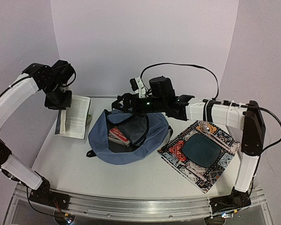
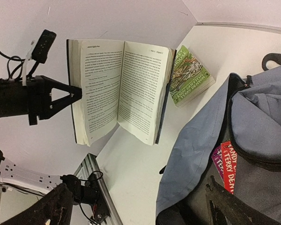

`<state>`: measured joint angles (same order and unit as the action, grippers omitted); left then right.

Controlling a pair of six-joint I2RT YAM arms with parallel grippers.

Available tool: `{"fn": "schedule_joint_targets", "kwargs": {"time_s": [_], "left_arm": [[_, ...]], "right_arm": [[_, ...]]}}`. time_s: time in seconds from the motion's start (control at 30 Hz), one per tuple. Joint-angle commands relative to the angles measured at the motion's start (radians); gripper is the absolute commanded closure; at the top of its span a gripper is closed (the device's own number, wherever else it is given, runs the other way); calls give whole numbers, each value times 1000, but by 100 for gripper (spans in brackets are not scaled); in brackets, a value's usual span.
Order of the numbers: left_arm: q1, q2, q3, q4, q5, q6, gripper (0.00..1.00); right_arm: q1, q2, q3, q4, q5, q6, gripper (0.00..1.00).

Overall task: Pack the student bag
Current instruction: Grab the book at the center of the board, then pass from the left arm to the right

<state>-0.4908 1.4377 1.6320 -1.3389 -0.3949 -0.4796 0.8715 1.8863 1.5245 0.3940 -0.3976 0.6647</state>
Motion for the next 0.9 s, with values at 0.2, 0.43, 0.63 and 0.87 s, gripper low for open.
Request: {"fn": "schedule_joint_targets", "kwargs": {"time_s": [0.2,0.43,0.63,0.87], "left_arm": [[-2,-89,104,164,357,86,100],[-4,-103,23,278,577,89,100],[-14,-91,-28,327,638,96,100],[-41,-57,-85,408,711,88,100]], "right_arm": [[5,123,104,172,-83,190,2],[5,186,122,226,-57,291,2],[3,179,49,264,38,356,2],[3,203,64,330,-51,358,2]]}}
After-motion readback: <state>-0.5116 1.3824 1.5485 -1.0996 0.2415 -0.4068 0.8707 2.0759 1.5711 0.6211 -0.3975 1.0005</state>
